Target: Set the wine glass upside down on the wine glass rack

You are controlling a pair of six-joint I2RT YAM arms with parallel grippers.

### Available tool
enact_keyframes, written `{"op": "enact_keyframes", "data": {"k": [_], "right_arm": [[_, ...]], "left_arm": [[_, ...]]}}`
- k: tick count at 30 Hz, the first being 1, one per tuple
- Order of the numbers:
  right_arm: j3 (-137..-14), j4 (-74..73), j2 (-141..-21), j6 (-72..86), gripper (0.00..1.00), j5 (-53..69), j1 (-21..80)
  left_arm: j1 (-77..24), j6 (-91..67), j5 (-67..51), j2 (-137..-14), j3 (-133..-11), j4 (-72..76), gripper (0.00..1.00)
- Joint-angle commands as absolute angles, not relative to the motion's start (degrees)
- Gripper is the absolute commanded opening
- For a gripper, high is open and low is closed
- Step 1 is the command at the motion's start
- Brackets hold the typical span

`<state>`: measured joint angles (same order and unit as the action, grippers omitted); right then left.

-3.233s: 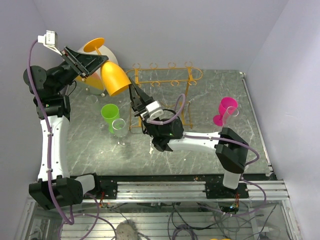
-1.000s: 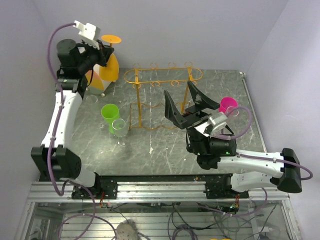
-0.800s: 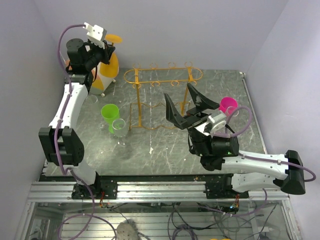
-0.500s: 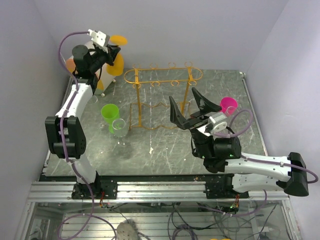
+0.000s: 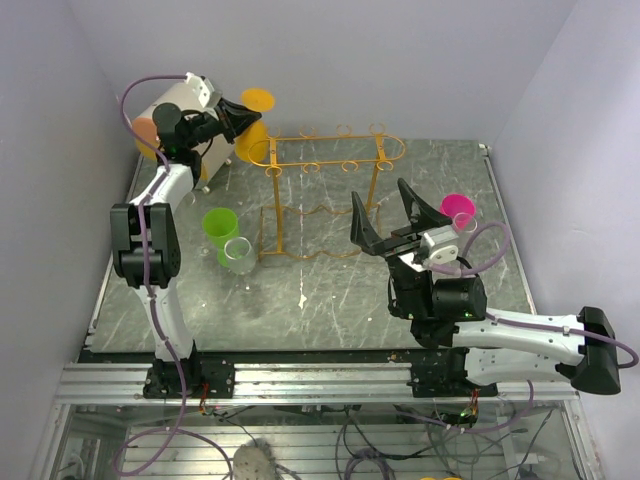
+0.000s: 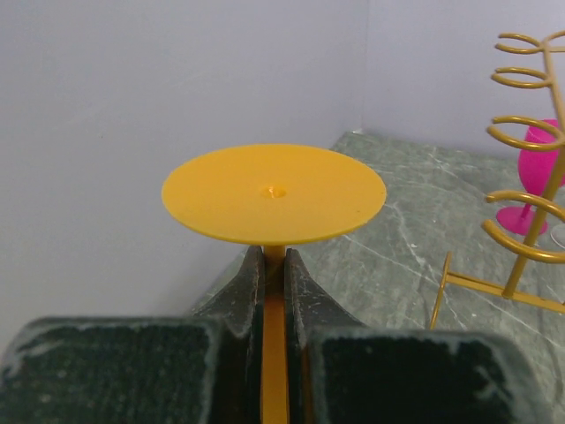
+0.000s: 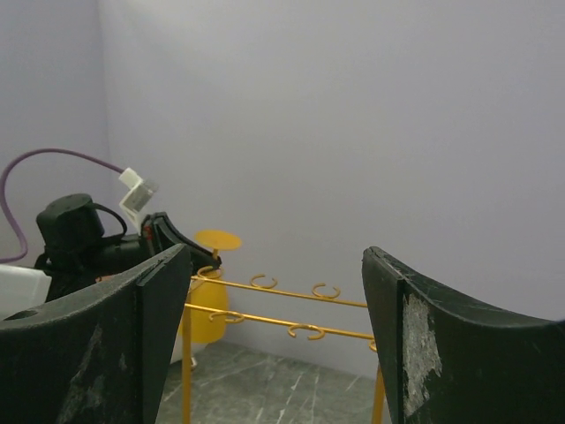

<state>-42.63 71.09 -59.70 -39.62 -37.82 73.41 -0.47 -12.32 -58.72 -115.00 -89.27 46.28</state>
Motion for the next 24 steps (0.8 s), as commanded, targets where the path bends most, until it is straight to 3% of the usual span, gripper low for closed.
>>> {"op": "enact_keyframes", "data": {"k": [1,24], "right_arm": [[-42.45,73.32,-59.90,-42.46,0.78,-39.14,73.56],[-41.82,75.78,-59.61,-45.89,0.79,-40.83,73.48]], "left_arm": [[0.44,-14.83,-65.15,-115.51,-92.01,54.25,0.07],[-2.59,-17.89,-70.44,-117.21,-89.75,59.18,0.07]]}}
